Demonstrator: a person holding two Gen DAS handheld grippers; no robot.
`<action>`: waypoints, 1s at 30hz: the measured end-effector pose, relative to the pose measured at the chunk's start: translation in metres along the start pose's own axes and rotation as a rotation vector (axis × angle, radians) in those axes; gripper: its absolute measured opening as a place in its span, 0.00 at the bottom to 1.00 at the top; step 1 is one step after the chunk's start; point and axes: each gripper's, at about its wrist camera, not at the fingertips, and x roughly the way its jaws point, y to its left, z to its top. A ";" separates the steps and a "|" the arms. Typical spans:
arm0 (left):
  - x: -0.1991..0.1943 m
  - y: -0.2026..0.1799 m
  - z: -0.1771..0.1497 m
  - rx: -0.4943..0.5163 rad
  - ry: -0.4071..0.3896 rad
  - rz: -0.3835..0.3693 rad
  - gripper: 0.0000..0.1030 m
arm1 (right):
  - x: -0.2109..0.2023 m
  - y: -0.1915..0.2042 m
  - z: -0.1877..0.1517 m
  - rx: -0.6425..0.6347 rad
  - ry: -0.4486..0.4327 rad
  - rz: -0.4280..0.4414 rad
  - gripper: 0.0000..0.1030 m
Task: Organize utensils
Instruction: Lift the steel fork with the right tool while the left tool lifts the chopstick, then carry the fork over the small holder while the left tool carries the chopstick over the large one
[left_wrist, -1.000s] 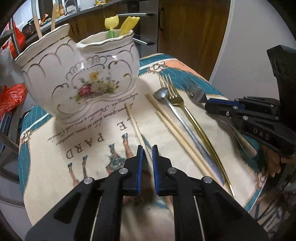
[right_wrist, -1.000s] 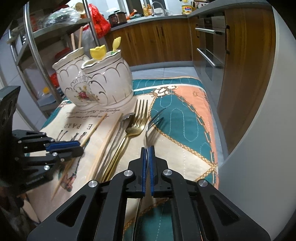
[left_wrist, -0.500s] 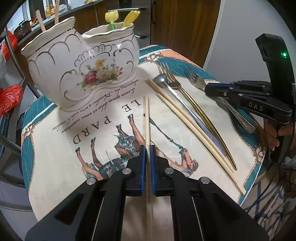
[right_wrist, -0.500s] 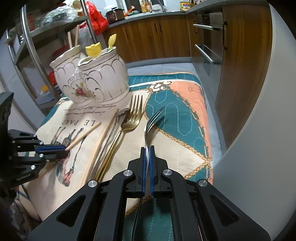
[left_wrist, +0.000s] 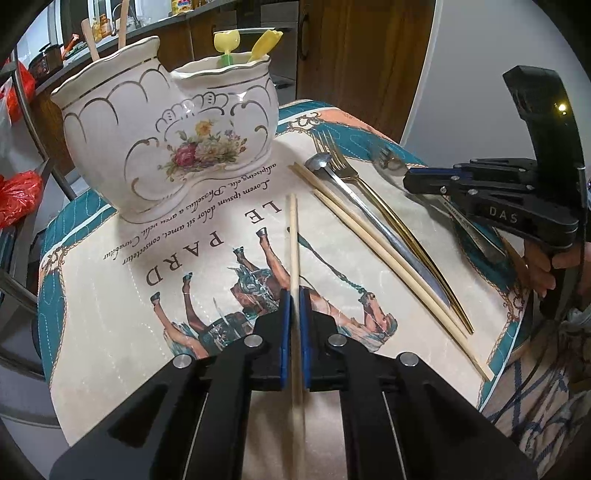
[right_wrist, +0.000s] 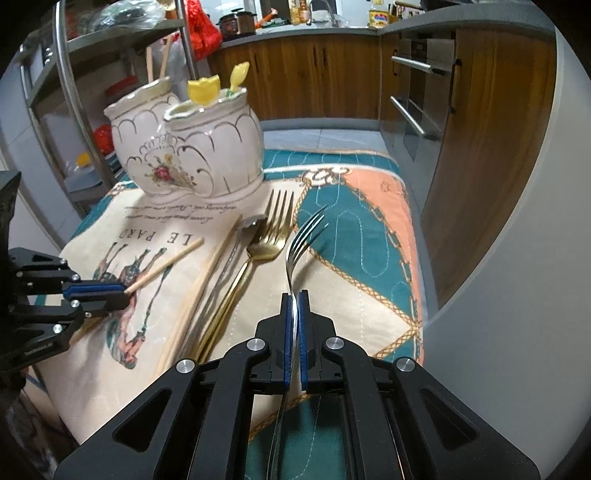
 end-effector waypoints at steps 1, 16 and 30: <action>-0.001 0.001 -0.001 0.002 -0.003 -0.003 0.05 | -0.003 0.001 0.001 0.000 -0.011 -0.001 0.04; -0.068 0.027 0.000 0.017 -0.280 -0.040 0.05 | -0.062 0.030 0.030 -0.069 -0.243 0.043 0.04; -0.119 0.046 0.036 0.007 -0.515 -0.028 0.05 | -0.083 0.052 0.091 -0.128 -0.375 0.089 0.04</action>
